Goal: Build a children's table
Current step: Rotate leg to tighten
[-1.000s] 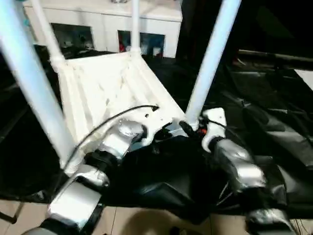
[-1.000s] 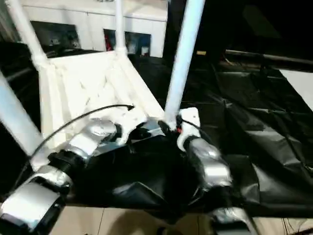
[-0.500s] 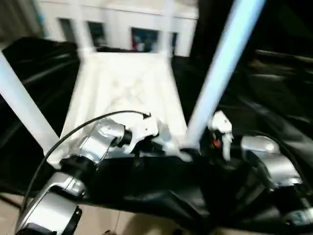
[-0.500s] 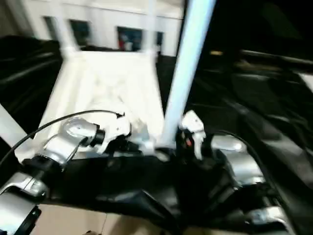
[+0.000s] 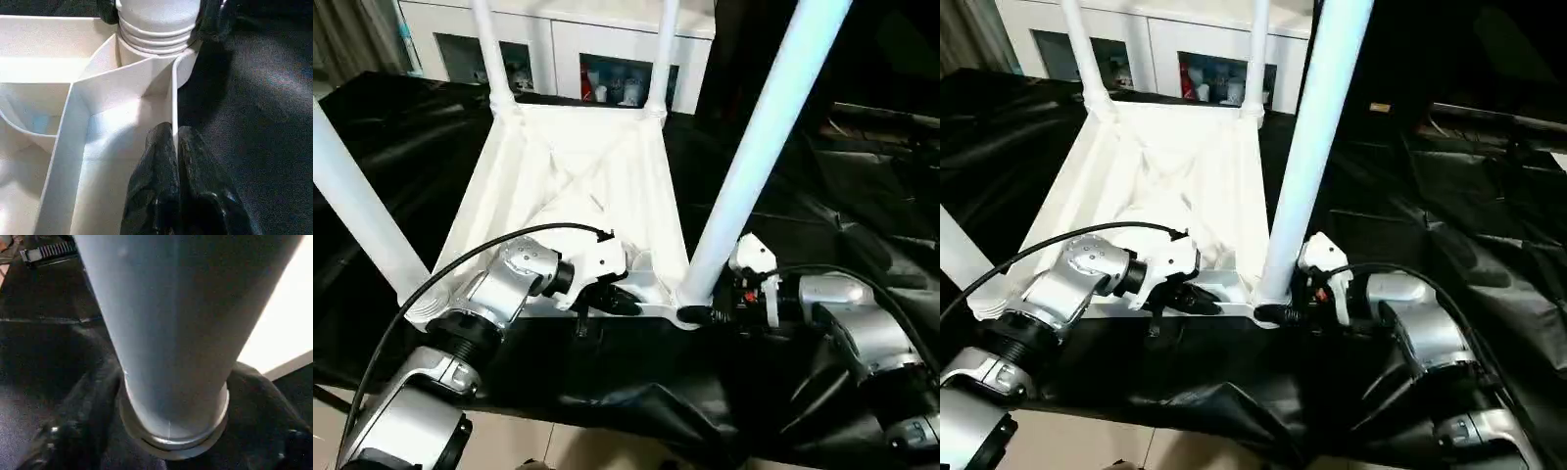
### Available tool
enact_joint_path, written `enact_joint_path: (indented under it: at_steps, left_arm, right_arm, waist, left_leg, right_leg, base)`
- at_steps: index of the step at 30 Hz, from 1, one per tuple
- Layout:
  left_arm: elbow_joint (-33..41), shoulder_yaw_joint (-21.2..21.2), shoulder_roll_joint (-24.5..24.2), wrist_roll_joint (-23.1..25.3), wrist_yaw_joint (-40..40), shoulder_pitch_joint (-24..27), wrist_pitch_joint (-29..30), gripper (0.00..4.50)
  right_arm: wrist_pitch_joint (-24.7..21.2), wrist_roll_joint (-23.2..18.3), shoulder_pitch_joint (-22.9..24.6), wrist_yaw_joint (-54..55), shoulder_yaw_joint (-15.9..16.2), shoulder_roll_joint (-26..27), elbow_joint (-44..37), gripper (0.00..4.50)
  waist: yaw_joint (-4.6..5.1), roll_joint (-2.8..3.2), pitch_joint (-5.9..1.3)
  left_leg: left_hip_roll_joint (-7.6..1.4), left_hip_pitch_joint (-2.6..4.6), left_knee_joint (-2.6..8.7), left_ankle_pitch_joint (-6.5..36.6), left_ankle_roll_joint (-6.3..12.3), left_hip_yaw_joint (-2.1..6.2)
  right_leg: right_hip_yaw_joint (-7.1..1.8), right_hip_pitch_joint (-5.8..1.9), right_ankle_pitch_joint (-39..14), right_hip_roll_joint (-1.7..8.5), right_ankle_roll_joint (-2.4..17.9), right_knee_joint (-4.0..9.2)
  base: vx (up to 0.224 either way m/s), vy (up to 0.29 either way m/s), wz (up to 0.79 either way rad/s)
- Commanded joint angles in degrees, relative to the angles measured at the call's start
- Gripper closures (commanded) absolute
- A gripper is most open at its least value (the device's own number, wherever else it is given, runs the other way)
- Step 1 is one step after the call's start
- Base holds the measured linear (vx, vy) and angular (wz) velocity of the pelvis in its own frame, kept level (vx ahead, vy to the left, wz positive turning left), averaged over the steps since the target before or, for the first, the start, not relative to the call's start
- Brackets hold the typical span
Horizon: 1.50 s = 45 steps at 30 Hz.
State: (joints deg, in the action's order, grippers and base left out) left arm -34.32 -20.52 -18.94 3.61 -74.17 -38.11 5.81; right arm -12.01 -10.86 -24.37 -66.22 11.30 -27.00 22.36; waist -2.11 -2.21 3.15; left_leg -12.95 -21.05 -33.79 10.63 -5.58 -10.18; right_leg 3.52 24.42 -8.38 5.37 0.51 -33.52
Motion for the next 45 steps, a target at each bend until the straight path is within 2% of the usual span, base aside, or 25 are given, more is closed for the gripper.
enact_joint_path:
  at_steps: [1,3,13,15,16,17,18,19,20,21,22,23,24,26,28,29,30,31,32,36,37,38,40,42,45]
  left_arm:
    - [2.16,0.08,1.08,-1.99,-0.93,0.48,-0.35,4.50]
    - [2.17,0.06,1.09,-1.97,-0.91,0.49,-0.31,4.50]
    - [1.70,0.19,0.92,-1.88,-0.61,0.47,-0.45,4.50]
    - [0.15,0.94,1.89,-1.19,2.80,0.08,0.70,4.50]
    - [-1.22,1.37,2.75,-0.38,5.86,-0.44,1.23,4.50]
    - [-1.31,1.40,2.80,-0.33,6.07,-0.47,1.26,4.50]
    - [-3.49,1.94,4.34,0.79,10.64,-1.27,2.14,4.50]
    - [-3.71,2.00,4.53,0.86,11.10,-1.35,2.27,4.50]
    - [-6.25,2.86,7.22,1.37,16.50,-2.39,4.16,4.50]
    - [-7.35,3.27,8.53,1.50,18.90,-2.89,5.12,4.50]
    - [-8.27,3.35,9.51,1.86,20.85,-3.33,5.69,4.50]
    - [-9.15,3.28,10.31,2.33,22.58,-3.75,6.10,4.50]
    - [-9.98,3.26,10.95,2.70,24.12,-4.14,6.42,4.50]
    - [-11.09,3.28,11.77,3.22,26.18,-4.66,6.74,4.50]
    - [-14.15,3.11,13.51,4.97,31.75,-6.12,6.70,4.50]
    - [-15.04,2.67,13.67,5.87,33.16,-6.50,6.20,4.50]
    - [-15.72,2.32,13.71,6.54,33.74,-6.73,5.71,4.50]
    - [-16.12,2.24,13.74,6.79,33.87,-6.83,5.46,4.50]
    - [-16.42,2.22,13.74,6.98,34.03,-6.89,5.25,4.50]
    - [-15.75,1.58,12.44,7.49,31.64,-6.40,4.45,4.50]
    - [-15.36,1.50,12.00,7.27,30.58,-6.24,4.47,4.50]
    - [-15.03,1.43,11.60,7.07,29.59,-6.12,4.52,4.50]
    - [-14.73,1.21,10.98,6.86,28.31,-5.99,4.52,4.50]
    - [-14.03,0.84,9.69,6.22,24.86,-5.62,3.63,4.50]
    - [-11.78,0.39,7.49,5.07,19.12,-4.73,1.66,4.50]
  right_arm:
    - [0.58,0.55,-0.19,-0.19,0.53,-0.38,0.47,1.55]
    - [0.80,0.85,-0.24,-0.11,0.56,-0.32,0.74,1.74]
    - [1.23,1.28,-0.35,0.56,0.29,0.30,1.62,1.86]
    - [2.68,2.64,-1.50,9.67,-2.15,3.18,5.30,1.86]
    - [2.44,3.52,-2.22,15.13,-3.33,4.77,7.45,1.87]
    - [2.42,3.58,-2.26,15.48,-3.41,4.87,7.59,1.87]
    - [1.21,3.59,-2.85,22.12,-5.35,7.50,9.81,1.87]
    - [1.03,3.42,-2.86,22.71,-5.62,7.86,9.94,1.87]
    - [-0.12,2.28,-3.15,30.48,-8.27,12.06,11.51,1.87]
    - [-0.35,2.05,-3.31,34.25,-9.32,13.94,12.25,1.87]
    - [-0.09,2.46,-3.58,37.71,-9.85,15.29,13.16,1.88]
    - [0.07,3.01,-3.86,40.86,-10.18,16.34,14.13,1.88]
    - [-0.01,3.33,-4.15,43.30,-10.43,17.28,15.04,1.88]
    - [0.14,3.62,-4.51,46.30,-10.79,18.57,16.17,1.88]
    - [0.98,3.98,-4.91,51.46,-11.14,22.28,17.17,1.88]
    - [1.12,4.31,-4.83,51.71,-10.57,23.24,16.88,1.88]
    - [1.16,5.10,-4.77,51.29,-9.60,23.72,16.62,1.88]
    - [1.28,6.11,-4.71,50.89,-8.58,23.76,16.40,1.88]
    - [1.69,6.92,-4.61,50.46,-7.82,23.72,16.15,1.88]
    - [5.07,2.59,-3.52,42.40,-9.69,23.03,11.78,1.88]
    - [5.04,1.83,-3.35,40.51,-9.60,22.02,10.61,1.32]
    - [4.82,1.53,-3.25,38.97,-9.28,20.92,9.68,1.18]
    - [4.14,1.57,-3.18,36.00,-8.17,18.99,8.71,1.08]
    - [3.71,1.64,-3.24,30.95,-7.07,15.30,7.15,0.84]
    - [3.41,2.32,-2.66,22.18,-4.90,9.57,4.71,0.70]
  waist:
    - [0.18,-0.54,-4.29]
    - [0.15,-0.52,-4.30]
    - [0.18,-0.60,-4.17]
    - [0.35,-0.54,-4.05]
    - [0.56,-0.51,-3.85]
    - [0.83,-0.67,-3.77]
    - [0.99,-0.85,-3.75]
    - [1.20,-0.83,-3.69]
    - [1.91,-0.69,-3.59]
    - [1.95,-0.65,-3.58]
    - [2.19,-0.91,-3.62]
    - [2.25,-0.91,-3.65]
    - [2.35,-0.47,-3.57]
    - [2.47,-0.60,-3.66]
    - [2.65,-0.31,-3.51]
    - [2.65,-0.35,-3.57]
    - [2.67,-0.29,-3.60]
    - [2.62,-0.08,-3.42]
    - [2.77,-0.29,-3.51]
    - [2.58,-0.24,-3.74]
    - [2.50,-0.16,-3.74]
    - [2.37,-0.26,-3.85]
    - [2.15,-0.18,-3.84]
    - [2.20,-0.32,-3.73]
    - [2.24,-0.42,-3.85]
  left_leg:
    - [-0.06,0.32,3.50,7.52,5.50,-0.84]
    - [-0.01,0.31,3.43,7.55,5.66,-0.86]
    - [0.05,0.23,3.35,8.58,5.30,-0.82]
    - [0.07,0.17,3.36,9.22,4.73,-0.83]
    - [0.19,0.06,3.53,10.34,3.58,-0.74]
    - [0.31,-0.10,3.57,10.99,2.91,-0.73]
    - [0.46,-0.16,3.65,12.13,1.93,-0.54]
    - [0.49,-0.09,3.61,12.53,1.54,-0.58]
    - [0.67,0.13,3.60,14.17,1.00,-0.59]
    - [0.62,0.34,3.61,14.63,0.67,-0.48]
    - [0.82,-0.02,3.71,14.69,0.55,-0.28]
    - [0.82,-0.14,3.73,14.45,0.57,-0.26]
    - [0.83,0.20,3.67,15.03,0.71,-0.32]
    - [0.84,0.09,3.69,15.57,1.23,-0.25]
    - [0.87,0.38,3.75,16.90,1.08,-0.26]
    - [0.90,0.55,3.76,17.75,0.93,-0.21]
    - [0.91,0.42,3.80,17.86,1.09,-0.18]
    - [0.74,0.58,4.02,18.66,1.15,-0.08]
    - [0.76,0.49,4.03,19.33,1.24,-0.04]
    - [0.55,0.29,4.18,18.16,2.16,-0.07]
    - [0.47,0.31,4.15,17.49,2.41,-0.15]
    - [0.46,0.27,4.06,16.46,2.80,-0.25]
    - [0.39,0.23,4.04,15.39,3.53,-0.31]
    - [0.48,-0.35,4.21,14.86,3.66,-0.15]
    - [0.45,-0.22,4.02,14.17,3.91,-0.19]
  right_leg:
    - [-1.73,-3.82,-8.29,1.65,14.18,2.36]
    - [-1.73,-3.85,-7.98,1.61,14.34,2.31]
    - [-1.76,-3.76,-10.20,1.59,13.68,2.43]
    - [-1.79,-3.57,-11.36,1.63,13.41,2.48]
    - [-1.66,-3.50,-14.17,1.60,12.54,2.79]
    - [-1.60,-3.54,-16.09,1.51,11.76,2.97]
    - [-1.44,-3.74,-20.07,1.58,9.98,3.34]
    - [-1.53,-3.49,-21.15,1.50,9.46,3.43]
    - [-1.57,-3.02,-23.92,1.42,8.58,4.00]
    - [-1.48,-2.89,-24.77,1.49,8.39,4.10]
    - [-1.24,-3.26,-26.38,1.45,7.49,4.23]
    - [-1.23,-3.34,-26.73,1.51,7.14,4.28]
    - [-1.28,-2.83,-27.34,1.41,6.77,4.62]
    - [-1.17,-2.99,-27.10,1.38,6.80,4.74]
    - [-1.11,-2.43,-27.52,1.28,6.89,4.94]
    - [-1.00,-2.52,-28.28,1.25,6.56,5.07]
    - [-1.02,-2.54,-28.07,1.24,6.51,5.09]
    - [-0.97,-2.47,-27.85,1.22,6.59,5.20]
    - [-0.91,-2.66,-27.66,1.22,6.56,5.19]
    - [-1.10,-3.02,-23.60,1.39,7.74,4.90]
    - [-1.21,-3.00,-21.76,1.41,8.74,4.68]
    - [-1.28,-3.22,-19.59,1.40,9.61,4.43]
    - [-1.32,-3.34,-17.52,1.40,10.64,4.17]
    - [-1.15,-3.85,-18.49,1.48,10.27,4.10]
    - [-1.25,-3.91,-18.37,1.56,10.21,4.16]
  base:
    - [0.000,0.000,0.00]
    - [0.000,0.000,0.00]
    - [0.000,0.000,0.00]
    - [0.000,0.000,0.00]
    - [0.000,0.000,0.00]
    - [0.000,0.000,0.00]
    - [0.000,0.000,0.00]
    - [0.000,0.000,0.00]
    - [0.000,0.000,0.00]
    - [0.000,0.000,0.00]
    - [0.000,0.000,0.00]
    - [0.000,0.000,0.00]
    - [0.000,0.000,0.00]
    - [0.000,0.000,0.00]
    - [0.000,0.000,0.00]
    - [0.000,0.000,0.00]
    - [0.000,0.000,0.00]
    - [0.000,0.000,0.00]
    - [0.000,0.000,0.00]
    - [0.000,0.000,0.00]
    - [0.000,0.000,0.00]
    - [0.000,0.000,0.00]
    - [0.000,0.000,0.00]
    - [0.000,0.000,0.00]
    - [0.000,0.000,0.00]
